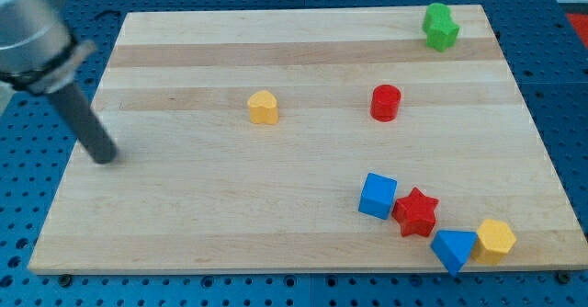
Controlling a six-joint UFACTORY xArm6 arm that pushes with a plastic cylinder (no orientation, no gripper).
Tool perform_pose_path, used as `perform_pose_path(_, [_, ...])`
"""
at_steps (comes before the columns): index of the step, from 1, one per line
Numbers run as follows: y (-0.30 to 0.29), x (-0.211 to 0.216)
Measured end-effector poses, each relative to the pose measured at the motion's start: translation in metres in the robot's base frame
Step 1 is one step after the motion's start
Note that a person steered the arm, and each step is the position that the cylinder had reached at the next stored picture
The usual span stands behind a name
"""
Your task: Slide the yellow heart to the center left
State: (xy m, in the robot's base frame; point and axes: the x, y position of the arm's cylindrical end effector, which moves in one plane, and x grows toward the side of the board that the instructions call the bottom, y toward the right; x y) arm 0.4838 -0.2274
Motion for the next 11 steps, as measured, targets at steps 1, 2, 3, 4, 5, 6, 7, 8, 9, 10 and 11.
perform_pose_path(1, [0.08, 0.0])
perform_pose_path(2, [0.148, -0.016])
perform_pose_path(3, [0.213, -0.048])
perform_pose_path(4, [0.259, -0.07])
perform_pose_path(5, [0.244, -0.072])
perform_pose_path(6, [0.198, -0.072])
perform_pose_path(7, [0.144, -0.072])
perform_pose_path(8, [0.092, -0.068])
perform_pose_path(9, [0.065, -0.068])
perform_pose_path(10, [0.062, -0.068])
perform_pose_path(11, [0.058, -0.07])
